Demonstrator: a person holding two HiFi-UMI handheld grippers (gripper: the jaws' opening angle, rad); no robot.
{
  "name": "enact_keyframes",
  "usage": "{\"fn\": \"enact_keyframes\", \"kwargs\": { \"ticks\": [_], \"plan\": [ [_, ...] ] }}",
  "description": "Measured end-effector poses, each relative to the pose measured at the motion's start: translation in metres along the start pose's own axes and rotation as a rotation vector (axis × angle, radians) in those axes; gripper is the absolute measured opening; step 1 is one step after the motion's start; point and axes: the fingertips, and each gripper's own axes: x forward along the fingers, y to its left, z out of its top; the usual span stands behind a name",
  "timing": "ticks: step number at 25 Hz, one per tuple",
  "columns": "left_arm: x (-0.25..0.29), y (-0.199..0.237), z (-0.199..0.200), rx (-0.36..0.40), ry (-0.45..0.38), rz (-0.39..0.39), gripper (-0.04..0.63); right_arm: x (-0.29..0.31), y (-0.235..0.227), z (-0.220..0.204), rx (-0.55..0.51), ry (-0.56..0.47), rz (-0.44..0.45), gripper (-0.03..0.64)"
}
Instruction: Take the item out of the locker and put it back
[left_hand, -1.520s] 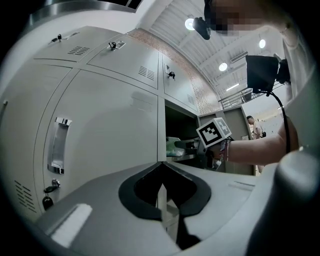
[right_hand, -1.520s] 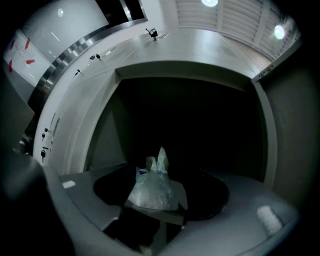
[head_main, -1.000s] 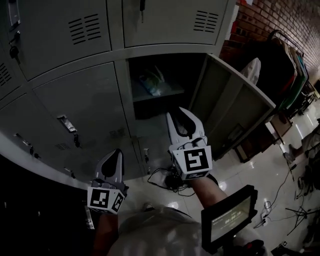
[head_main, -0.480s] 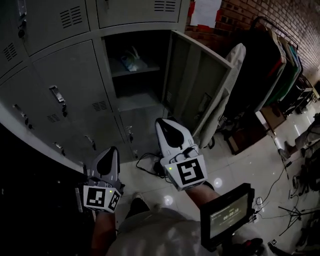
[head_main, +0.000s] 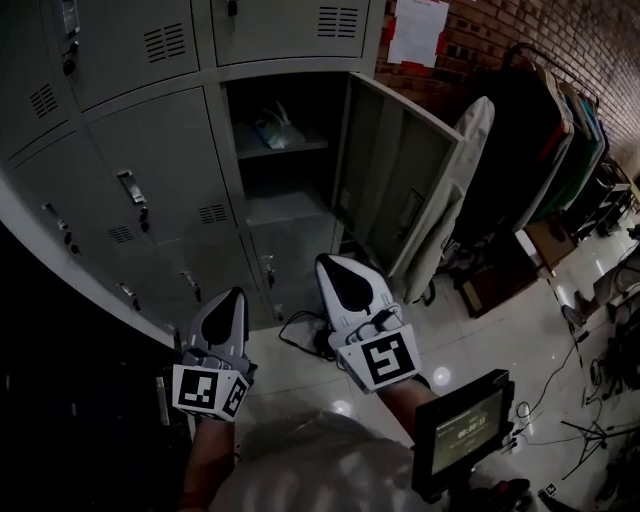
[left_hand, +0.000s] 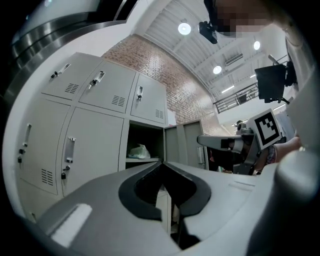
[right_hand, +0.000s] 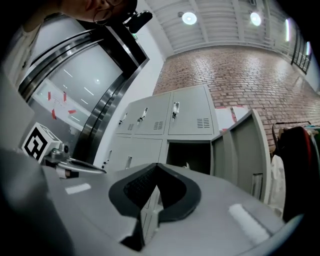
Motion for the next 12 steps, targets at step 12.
{"fn": "enact_keyframes", "kwargs": {
  "ticks": [12],
  "plan": [
    [0.0061, -0.0032, -0.0073, -0.008, 0.009, -0.022, 0.005, 0.0038, 0.0074, -0.0019, 0.010, 0.000, 0.038, 0.000]
  ]
}}
